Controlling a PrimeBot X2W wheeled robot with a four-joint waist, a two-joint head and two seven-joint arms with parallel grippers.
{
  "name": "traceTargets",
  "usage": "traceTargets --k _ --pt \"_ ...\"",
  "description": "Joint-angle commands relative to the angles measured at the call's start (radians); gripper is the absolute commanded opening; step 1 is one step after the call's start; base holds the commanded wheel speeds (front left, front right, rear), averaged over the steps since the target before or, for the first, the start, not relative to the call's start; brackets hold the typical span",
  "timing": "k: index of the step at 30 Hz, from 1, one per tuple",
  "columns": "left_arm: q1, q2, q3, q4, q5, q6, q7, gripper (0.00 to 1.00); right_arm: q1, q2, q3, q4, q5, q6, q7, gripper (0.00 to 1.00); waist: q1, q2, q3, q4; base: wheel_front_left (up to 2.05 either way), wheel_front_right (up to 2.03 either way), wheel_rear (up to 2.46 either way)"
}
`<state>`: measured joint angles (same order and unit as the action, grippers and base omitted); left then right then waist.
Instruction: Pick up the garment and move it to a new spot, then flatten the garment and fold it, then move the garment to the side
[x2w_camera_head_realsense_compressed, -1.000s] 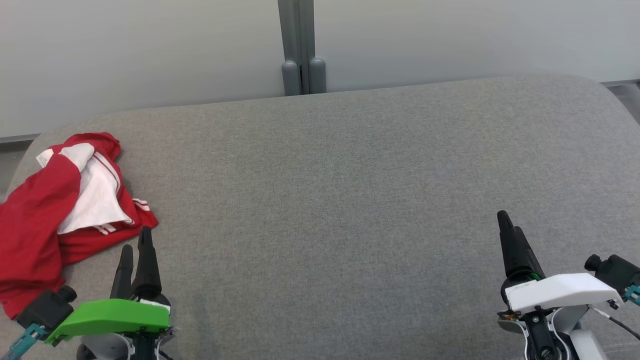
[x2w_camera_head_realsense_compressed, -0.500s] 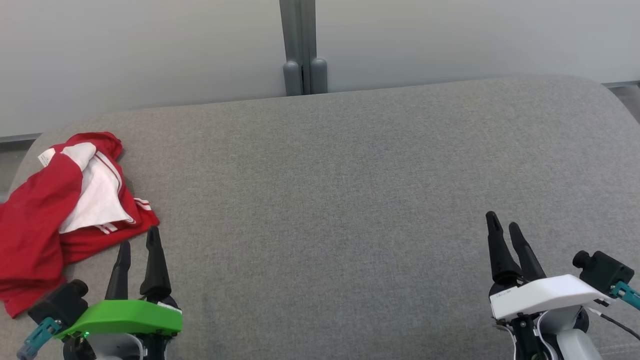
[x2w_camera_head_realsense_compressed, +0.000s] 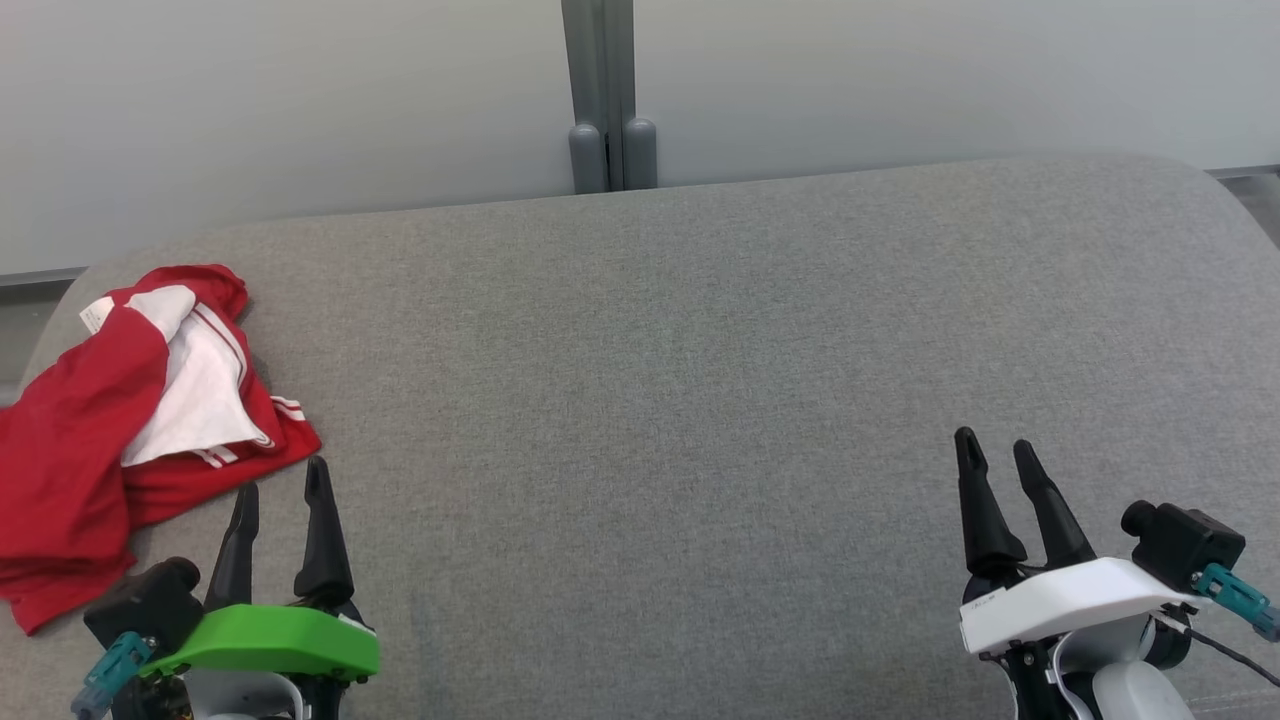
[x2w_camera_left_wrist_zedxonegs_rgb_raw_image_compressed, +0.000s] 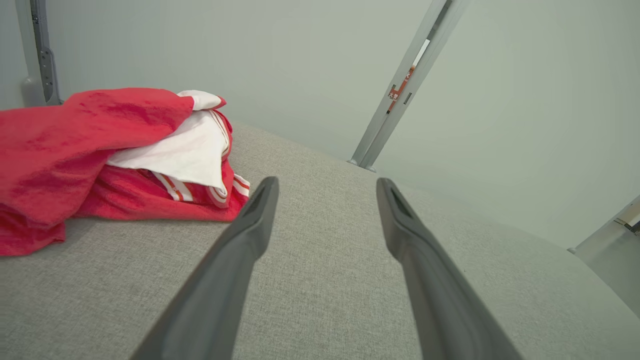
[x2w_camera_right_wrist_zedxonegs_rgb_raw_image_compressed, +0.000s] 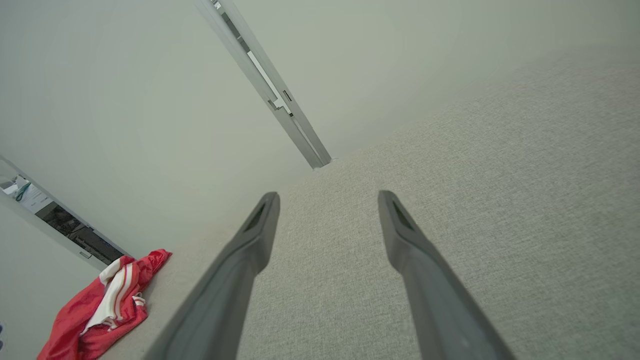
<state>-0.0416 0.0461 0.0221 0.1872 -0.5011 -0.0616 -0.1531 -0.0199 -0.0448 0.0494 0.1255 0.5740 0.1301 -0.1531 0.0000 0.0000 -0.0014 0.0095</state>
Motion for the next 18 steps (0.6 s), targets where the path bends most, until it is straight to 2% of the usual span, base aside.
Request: traceTargets --k 1,18 --pt "0.001 0.009 -0.002 -0.006 0.027 0.008 -0.011 1.0 0.003 -0.006 0.003 -0.008 -0.031 0.001 -0.012 1.0 0.0 0.0 0.0 0.0 0.0 0.0 0.0" --pt "0.004 0.018 -0.013 0.025 0.194 0.029 -0.05 1.0 0.011 -0.006 0.016 -0.011 -0.207 0.001 -0.05 1.0 0.0 0.0 -0.003 0.003 0.0 0.0 0.0"
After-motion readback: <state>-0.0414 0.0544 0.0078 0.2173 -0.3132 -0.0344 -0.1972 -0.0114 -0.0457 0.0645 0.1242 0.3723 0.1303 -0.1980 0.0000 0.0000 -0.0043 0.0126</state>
